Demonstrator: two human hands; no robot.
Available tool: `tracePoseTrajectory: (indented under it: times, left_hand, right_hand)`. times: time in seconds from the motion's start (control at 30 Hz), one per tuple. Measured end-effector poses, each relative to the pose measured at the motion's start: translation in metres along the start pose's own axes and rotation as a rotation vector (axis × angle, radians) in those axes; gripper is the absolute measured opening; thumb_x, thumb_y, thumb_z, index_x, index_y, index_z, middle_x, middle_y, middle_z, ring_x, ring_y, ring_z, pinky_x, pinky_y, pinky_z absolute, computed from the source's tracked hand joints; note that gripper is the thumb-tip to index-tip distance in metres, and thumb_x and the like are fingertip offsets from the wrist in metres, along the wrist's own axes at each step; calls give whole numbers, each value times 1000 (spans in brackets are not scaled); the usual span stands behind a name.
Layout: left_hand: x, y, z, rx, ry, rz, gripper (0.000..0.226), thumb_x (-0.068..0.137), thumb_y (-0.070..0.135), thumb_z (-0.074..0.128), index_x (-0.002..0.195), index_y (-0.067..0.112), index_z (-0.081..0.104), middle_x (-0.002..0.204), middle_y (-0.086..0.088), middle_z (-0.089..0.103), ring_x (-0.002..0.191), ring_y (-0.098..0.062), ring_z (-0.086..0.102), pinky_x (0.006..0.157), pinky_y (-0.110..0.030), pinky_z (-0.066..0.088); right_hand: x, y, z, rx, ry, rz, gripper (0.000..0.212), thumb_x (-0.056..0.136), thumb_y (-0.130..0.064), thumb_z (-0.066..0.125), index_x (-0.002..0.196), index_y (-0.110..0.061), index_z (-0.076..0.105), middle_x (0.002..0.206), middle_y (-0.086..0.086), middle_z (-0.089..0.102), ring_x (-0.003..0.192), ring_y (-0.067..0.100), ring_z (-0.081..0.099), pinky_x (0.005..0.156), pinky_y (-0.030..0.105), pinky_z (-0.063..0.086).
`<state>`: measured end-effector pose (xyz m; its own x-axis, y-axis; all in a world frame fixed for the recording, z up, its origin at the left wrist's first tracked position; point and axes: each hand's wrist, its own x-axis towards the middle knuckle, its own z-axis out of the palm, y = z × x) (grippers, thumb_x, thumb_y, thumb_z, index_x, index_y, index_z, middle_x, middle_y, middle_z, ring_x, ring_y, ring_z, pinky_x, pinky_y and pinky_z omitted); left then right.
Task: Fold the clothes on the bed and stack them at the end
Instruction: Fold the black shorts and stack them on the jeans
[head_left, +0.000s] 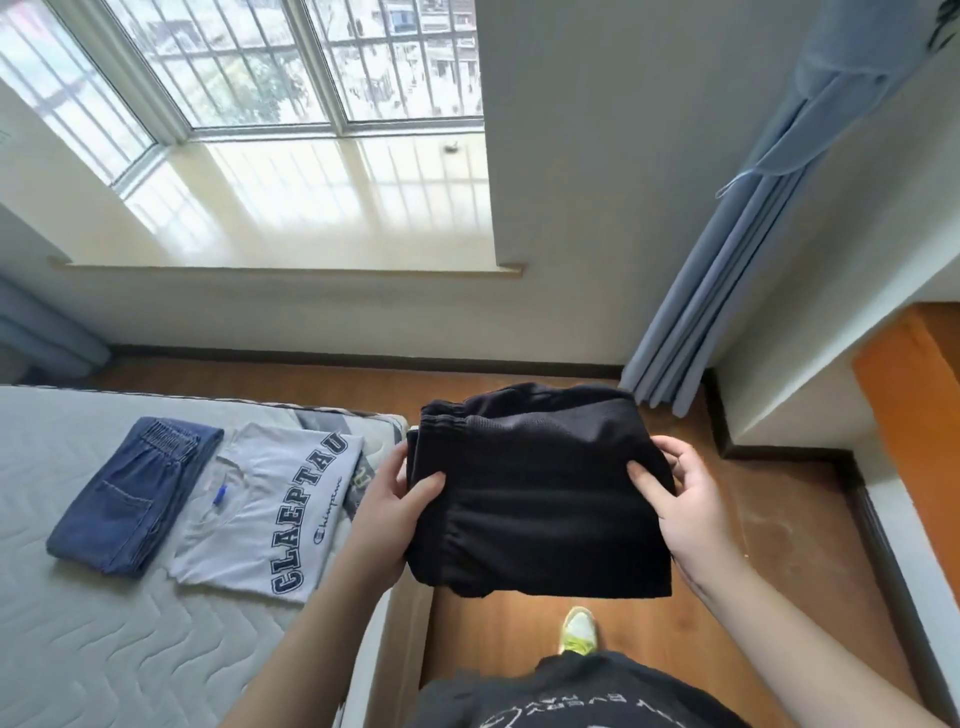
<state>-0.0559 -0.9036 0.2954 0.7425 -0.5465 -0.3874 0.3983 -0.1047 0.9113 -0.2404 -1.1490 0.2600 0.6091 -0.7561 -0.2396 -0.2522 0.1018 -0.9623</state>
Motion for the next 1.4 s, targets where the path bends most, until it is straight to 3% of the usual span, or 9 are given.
tracePoseTrajectory:
  times: [0.2, 0.3, 0.4, 0.53, 0.83, 1.1, 1.27, 1.4]
  left_hand:
    - [46, 27, 2, -35, 99, 34, 40, 83, 19, 69, 120, 31, 62, 114, -16, 71, 105, -36, 68, 91, -48, 55]
    - [71, 37, -14, -64, 186, 24, 38, 81, 19, 69, 116, 33, 64, 110, -16, 72, 104, -35, 69, 91, -47, 55]
    - [100, 42, -35, -104, 232, 24, 34, 86, 13, 68, 115, 32, 65, 109, -16, 73, 101, -33, 70, 85, -40, 59]
    - [148, 52, -67, -243, 280, 7, 38, 93, 1, 59, 124, 24, 61, 110, -13, 73, 96, -26, 72, 72, -29, 58]
    - [251, 96, -122, -300, 352, 0, 45, 92, -4, 57, 126, 26, 60, 113, -9, 73, 100, -24, 71, 77, -29, 58]
    - [333, 122, -156, -306, 446, 31, 41, 95, 0, 57, 126, 26, 60, 120, -6, 70, 112, -25, 66, 95, -40, 53]
    - [396, 135, -175, -305, 573, 59, 41, 96, 4, 58, 127, 29, 58, 123, 1, 69, 115, -22, 65, 91, -35, 54]
    - [429, 156, -187, -318, 699, 79, 42, 92, 9, 63, 128, 30, 57, 124, -1, 68, 116, -21, 65, 95, -37, 51]
  right_hand:
    - [83, -32, 32, 35, -71, -27, 25, 88, -32, 72, 107, -45, 62, 106, -13, 68, 103, 9, 64, 87, 32, 52]
    - [117, -41, 68, 50, -137, -30, 23, 88, -29, 72, 104, -43, 63, 103, -14, 70, 98, 4, 65, 86, 30, 51]
    - [155, -50, 105, 40, -201, -32, 21, 89, -28, 71, 102, -43, 63, 100, -16, 70, 91, 0, 66, 80, 26, 49]
    - [210, -66, 155, -2, -278, -56, 21, 90, -29, 71, 105, -41, 63, 105, -12, 70, 97, 5, 66, 81, 27, 49]
    - [314, -111, 254, -53, -353, -91, 27, 94, -16, 63, 104, -42, 64, 103, -14, 71, 97, 3, 66, 72, 9, 50]
    - [409, -140, 330, -73, -465, -64, 33, 93, -12, 65, 101, -44, 65, 102, -13, 72, 96, 3, 67, 73, 12, 50]
    - [484, -160, 386, -121, -587, -81, 22, 90, -27, 66, 103, -45, 63, 101, -19, 69, 93, 2, 67, 77, 24, 48]
    - [527, -189, 437, -157, -714, -102, 17, 90, -34, 65, 104, -43, 62, 101, -23, 65, 91, 0, 67, 75, 23, 51]
